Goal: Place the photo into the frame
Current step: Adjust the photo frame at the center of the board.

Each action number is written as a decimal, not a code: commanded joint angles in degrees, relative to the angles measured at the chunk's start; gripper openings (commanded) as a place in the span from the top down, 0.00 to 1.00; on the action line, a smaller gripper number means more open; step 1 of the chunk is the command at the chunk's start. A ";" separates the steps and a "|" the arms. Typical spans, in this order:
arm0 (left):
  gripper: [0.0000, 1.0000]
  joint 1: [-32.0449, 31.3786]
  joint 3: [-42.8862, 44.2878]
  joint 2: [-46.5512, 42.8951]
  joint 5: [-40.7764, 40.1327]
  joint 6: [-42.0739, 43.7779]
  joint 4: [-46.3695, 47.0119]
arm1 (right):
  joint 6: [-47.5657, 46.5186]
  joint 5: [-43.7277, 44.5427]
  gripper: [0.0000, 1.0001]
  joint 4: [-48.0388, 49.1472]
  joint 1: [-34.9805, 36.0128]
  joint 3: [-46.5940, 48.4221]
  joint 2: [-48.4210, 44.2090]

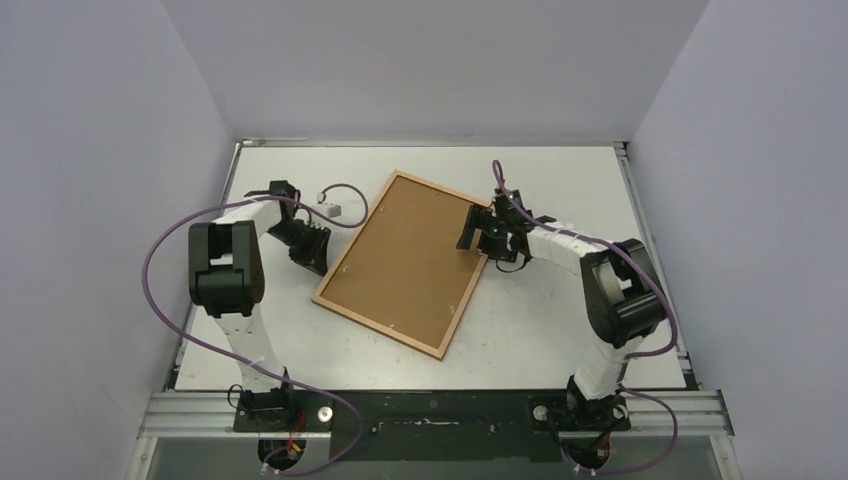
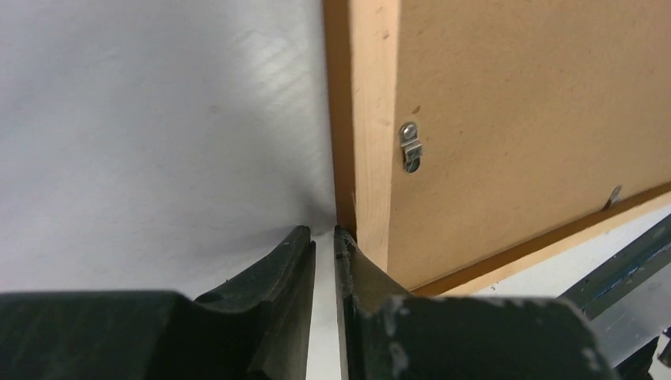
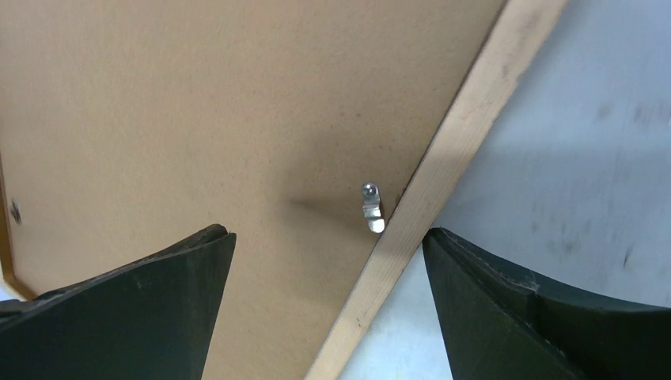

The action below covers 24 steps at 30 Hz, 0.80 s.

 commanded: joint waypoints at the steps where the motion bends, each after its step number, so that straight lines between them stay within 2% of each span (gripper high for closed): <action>1: 0.85 -2.02 -1.39 -1.25 2.39 4.86 -2.73 | -2.53 -3.45 0.07 4.45 -0.88 9.96 5.89; 3: 0.84 -2.04 -2.17 -2.53 3.57 6.77 -3.33 | -3.55 -4.32 0.07 3.97 -0.90 14.22 9.31; 9: 0.82 -7.42 -4.73 -5.36 3.89 11.24 -5.64 | -7.40 -7.18 0.08 -0.75 -1.07 29.90 19.98; 16: 0.82 -11.39 -5.87 -5.61 5.74 12.12 -5.75 | -9.80 -8.11 0.10 -5.87 -1.43 42.47 27.95; 19: 0.82 -10.95 -4.78 -5.64 6.68 11.57 -6.60 | -10.65 -3.87 0.10 -7.42 -2.94 44.17 26.08; 24: 0.80 -4.72 -2.96 -7.58 10.90 9.58 -7.83 | -11.09 -0.32 0.10 -5.27 -4.75 40.21 14.63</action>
